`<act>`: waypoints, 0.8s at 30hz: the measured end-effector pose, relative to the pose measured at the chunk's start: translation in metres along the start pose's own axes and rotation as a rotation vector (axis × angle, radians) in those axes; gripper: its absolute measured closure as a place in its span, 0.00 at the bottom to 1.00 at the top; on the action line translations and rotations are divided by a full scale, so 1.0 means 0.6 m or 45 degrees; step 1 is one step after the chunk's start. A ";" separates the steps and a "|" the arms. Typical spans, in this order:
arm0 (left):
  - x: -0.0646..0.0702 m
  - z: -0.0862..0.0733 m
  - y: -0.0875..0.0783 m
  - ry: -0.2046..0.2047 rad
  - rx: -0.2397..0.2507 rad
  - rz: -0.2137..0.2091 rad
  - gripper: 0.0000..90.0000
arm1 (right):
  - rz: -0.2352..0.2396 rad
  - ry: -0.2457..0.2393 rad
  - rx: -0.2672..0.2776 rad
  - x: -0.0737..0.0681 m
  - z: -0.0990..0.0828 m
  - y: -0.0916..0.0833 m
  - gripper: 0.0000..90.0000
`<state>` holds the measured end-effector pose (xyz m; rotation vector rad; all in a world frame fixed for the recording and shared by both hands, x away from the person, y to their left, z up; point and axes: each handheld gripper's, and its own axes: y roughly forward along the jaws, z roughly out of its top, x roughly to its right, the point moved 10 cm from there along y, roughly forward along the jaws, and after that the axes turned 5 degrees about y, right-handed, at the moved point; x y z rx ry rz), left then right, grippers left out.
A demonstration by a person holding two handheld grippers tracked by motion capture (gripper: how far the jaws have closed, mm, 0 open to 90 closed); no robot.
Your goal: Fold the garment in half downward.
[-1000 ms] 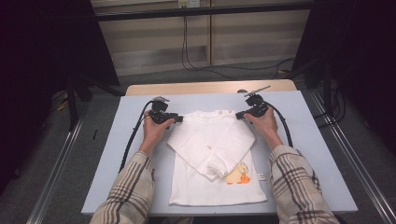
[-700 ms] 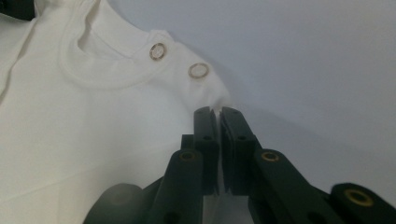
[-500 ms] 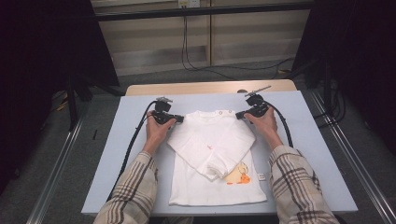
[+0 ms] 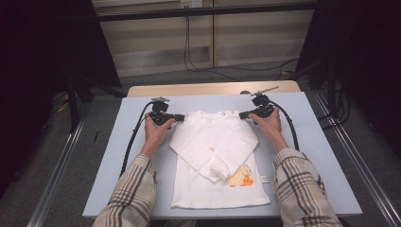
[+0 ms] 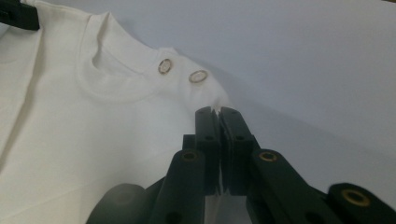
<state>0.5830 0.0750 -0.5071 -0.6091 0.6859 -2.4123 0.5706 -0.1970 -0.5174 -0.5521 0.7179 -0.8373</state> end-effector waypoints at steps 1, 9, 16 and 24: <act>0.001 0.001 -0.001 -0.004 0.007 0.007 0.96 | 0.004 0.004 0.007 0.000 0.001 -0.001 0.97; 0.010 0.013 -0.016 0.023 0.050 -0.009 0.96 | 0.031 0.006 0.042 -0.007 0.010 -0.017 0.97; 0.021 0.023 -0.032 0.043 0.102 -0.006 0.96 | 0.058 0.016 0.075 -0.010 0.014 -0.033 0.97; 0.026 0.024 -0.044 0.050 0.111 -0.016 0.96 | 0.071 -0.010 0.094 -0.018 0.019 -0.046 0.97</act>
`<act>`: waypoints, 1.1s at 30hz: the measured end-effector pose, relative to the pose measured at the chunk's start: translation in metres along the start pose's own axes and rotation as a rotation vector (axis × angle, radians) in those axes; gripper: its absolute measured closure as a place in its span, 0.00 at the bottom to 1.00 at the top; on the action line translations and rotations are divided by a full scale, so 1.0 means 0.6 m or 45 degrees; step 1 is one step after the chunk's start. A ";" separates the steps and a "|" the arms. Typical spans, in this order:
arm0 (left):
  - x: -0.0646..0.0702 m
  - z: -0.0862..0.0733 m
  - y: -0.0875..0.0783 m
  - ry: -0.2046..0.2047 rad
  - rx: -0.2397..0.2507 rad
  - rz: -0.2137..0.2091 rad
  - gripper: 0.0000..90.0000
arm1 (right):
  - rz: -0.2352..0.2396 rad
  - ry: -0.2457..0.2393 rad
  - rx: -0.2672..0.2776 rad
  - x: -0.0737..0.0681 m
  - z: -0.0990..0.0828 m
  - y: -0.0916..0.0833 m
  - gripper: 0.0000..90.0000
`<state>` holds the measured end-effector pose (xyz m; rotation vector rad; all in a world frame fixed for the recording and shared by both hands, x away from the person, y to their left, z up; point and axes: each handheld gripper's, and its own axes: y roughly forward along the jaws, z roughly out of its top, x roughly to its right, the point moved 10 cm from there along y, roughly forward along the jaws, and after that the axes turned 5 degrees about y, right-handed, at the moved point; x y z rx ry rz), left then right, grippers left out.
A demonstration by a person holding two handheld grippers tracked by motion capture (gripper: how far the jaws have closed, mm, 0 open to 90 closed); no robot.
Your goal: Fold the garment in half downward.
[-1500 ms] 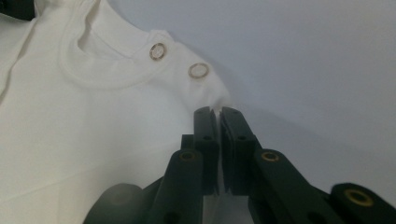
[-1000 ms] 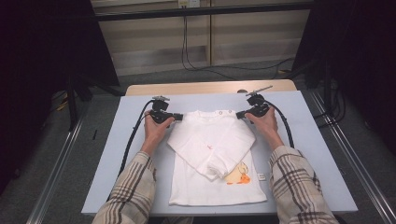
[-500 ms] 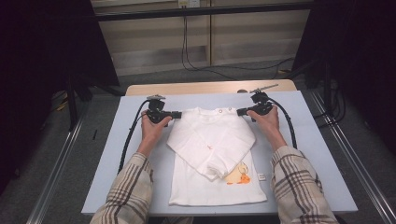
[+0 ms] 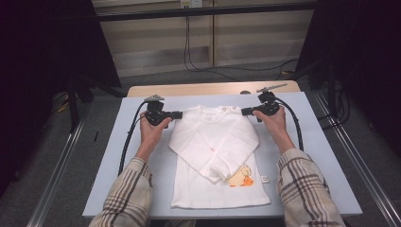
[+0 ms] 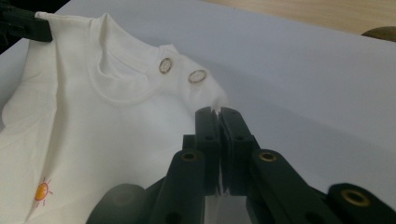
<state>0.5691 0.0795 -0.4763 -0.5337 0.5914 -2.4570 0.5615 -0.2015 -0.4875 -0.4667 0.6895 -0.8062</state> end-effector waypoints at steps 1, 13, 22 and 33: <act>0.000 0.000 -0.001 0.000 0.003 -0.001 0.96 | 0.002 0.003 -0.001 -0.001 0.000 -0.001 0.97; 0.015 0.010 -0.018 0.022 0.031 -0.024 0.97 | 0.013 -0.011 0.023 -0.012 0.005 -0.015 0.97; 0.021 0.001 -0.030 0.017 0.047 -0.025 0.97 | 0.039 -0.027 0.043 -0.025 0.006 -0.029 0.97; 0.039 0.006 -0.047 0.050 0.067 -0.038 0.97 | 0.061 -0.045 0.068 -0.039 0.004 -0.046 0.97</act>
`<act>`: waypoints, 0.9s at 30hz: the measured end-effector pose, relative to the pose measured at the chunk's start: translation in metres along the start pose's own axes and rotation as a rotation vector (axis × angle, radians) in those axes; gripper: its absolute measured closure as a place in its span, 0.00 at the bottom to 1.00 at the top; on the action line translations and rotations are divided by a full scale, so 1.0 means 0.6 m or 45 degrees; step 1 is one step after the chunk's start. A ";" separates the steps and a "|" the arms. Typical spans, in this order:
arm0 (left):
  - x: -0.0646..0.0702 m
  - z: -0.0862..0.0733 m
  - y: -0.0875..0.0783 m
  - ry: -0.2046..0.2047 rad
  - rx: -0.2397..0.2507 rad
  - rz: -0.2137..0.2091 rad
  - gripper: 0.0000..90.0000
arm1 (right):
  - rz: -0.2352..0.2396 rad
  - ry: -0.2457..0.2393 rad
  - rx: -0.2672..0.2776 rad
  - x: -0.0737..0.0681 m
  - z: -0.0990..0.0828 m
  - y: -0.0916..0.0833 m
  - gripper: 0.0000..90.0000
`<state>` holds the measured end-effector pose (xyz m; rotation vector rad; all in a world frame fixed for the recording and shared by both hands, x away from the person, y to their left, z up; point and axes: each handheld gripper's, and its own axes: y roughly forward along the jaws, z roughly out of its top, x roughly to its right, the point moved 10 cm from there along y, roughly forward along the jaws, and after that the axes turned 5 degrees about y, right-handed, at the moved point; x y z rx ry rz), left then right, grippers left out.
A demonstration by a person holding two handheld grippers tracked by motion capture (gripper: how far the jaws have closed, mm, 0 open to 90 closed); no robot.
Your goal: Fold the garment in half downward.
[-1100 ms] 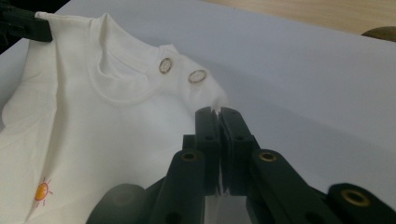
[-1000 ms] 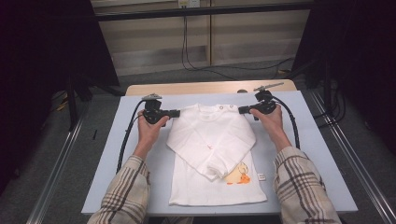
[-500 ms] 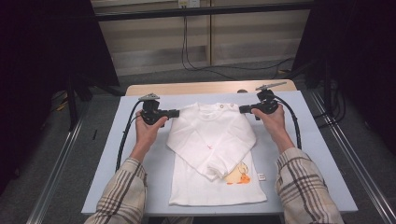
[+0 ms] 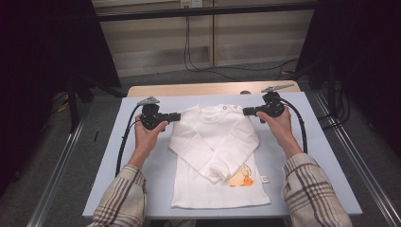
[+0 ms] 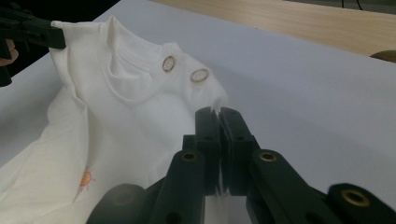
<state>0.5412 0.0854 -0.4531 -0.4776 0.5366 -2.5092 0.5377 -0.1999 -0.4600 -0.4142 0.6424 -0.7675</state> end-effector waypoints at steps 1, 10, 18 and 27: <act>0.002 0.001 -0.002 -0.001 0.001 -0.002 0.97 | 0.005 0.001 0.006 -0.002 0.000 -0.002 0.97; 0.018 0.010 -0.014 0.044 0.039 -0.012 0.97 | 0.017 -0.016 0.026 -0.011 -0.002 -0.018 0.97; 0.024 0.007 -0.022 0.046 0.033 -0.017 0.97 | 0.027 -0.033 0.043 -0.021 -0.007 -0.028 0.97; 0.038 0.006 -0.031 0.051 0.042 -0.030 0.97 | 0.029 -0.072 0.039 -0.033 -0.012 -0.042 0.97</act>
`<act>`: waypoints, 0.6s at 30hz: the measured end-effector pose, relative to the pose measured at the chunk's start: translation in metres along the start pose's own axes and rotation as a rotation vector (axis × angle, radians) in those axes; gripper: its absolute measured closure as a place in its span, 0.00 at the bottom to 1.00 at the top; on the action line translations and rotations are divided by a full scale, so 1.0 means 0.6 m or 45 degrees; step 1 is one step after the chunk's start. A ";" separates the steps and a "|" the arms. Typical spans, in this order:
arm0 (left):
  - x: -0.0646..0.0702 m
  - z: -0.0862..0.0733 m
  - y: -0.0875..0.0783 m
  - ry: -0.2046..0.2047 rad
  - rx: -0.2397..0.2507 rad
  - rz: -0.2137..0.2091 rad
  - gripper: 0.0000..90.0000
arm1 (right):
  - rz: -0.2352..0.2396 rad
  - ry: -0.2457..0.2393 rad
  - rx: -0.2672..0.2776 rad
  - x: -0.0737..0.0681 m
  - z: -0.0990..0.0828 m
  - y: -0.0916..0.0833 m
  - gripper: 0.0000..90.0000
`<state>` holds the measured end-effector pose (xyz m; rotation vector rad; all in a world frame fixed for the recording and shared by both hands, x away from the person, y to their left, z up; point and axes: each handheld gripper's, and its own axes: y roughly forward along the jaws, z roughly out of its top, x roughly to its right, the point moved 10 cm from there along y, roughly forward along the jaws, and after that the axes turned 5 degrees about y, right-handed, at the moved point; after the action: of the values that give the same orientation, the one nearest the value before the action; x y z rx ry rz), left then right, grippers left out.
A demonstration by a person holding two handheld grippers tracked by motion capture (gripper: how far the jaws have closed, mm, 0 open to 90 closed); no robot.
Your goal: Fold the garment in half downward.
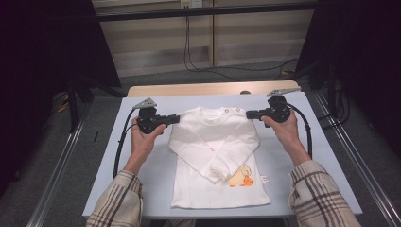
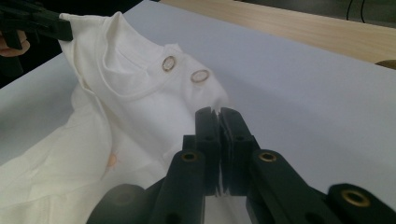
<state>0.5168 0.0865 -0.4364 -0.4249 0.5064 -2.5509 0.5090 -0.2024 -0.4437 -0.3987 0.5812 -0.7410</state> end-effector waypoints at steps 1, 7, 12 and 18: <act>0.002 -0.001 -0.002 0.000 -0.002 -0.002 0.97 | 0.000 0.001 -0.002 -0.001 -0.001 -0.001 0.97; 0.013 -0.006 -0.013 0.014 -0.013 -0.016 0.97 | 0.012 -0.006 0.006 -0.013 -0.005 -0.008 0.97; 0.021 -0.002 -0.019 0.019 0.003 -0.032 0.97 | 0.020 -0.018 0.017 -0.021 -0.007 -0.017 0.97; 0.029 -0.003 -0.027 0.019 -0.009 -0.038 0.97 | 0.029 -0.033 0.022 -0.031 -0.011 -0.027 0.97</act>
<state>0.4951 0.0908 -0.4274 -0.4187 0.5187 -2.5832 0.4858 -0.2011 -0.4335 -0.3848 0.5541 -0.7180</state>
